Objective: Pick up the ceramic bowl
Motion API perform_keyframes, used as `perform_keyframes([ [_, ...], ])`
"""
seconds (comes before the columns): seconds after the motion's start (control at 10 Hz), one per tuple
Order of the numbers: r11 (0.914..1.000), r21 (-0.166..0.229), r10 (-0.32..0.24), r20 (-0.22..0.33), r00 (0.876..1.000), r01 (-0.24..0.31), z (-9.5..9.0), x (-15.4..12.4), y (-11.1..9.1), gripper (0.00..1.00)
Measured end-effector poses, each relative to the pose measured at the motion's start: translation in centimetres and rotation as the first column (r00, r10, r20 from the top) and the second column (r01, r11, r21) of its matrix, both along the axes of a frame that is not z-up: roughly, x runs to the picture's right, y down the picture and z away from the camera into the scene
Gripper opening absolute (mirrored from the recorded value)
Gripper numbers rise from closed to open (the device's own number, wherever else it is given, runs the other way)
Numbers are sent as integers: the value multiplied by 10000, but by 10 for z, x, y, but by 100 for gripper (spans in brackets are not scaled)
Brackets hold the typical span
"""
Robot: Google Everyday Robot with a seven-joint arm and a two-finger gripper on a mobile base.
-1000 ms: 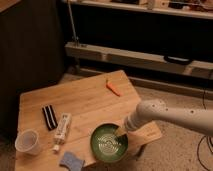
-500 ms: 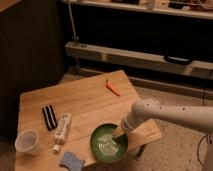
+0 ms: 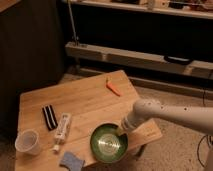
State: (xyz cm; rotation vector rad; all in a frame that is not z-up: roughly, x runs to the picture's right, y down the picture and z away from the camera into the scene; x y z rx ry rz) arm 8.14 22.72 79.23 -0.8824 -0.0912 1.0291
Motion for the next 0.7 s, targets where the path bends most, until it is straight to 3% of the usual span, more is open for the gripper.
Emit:
perform_keyframes([
  [0.3,9978,-307,-595,-224,9980,588,-49,-3,-49,0],
  [0.4,9933,-531,-1045,-385,9938,1024,-73,-6,-74,0],
  [0.7,9795,-818,-1870,-307,9819,1840,-109,-20,-121,0],
])
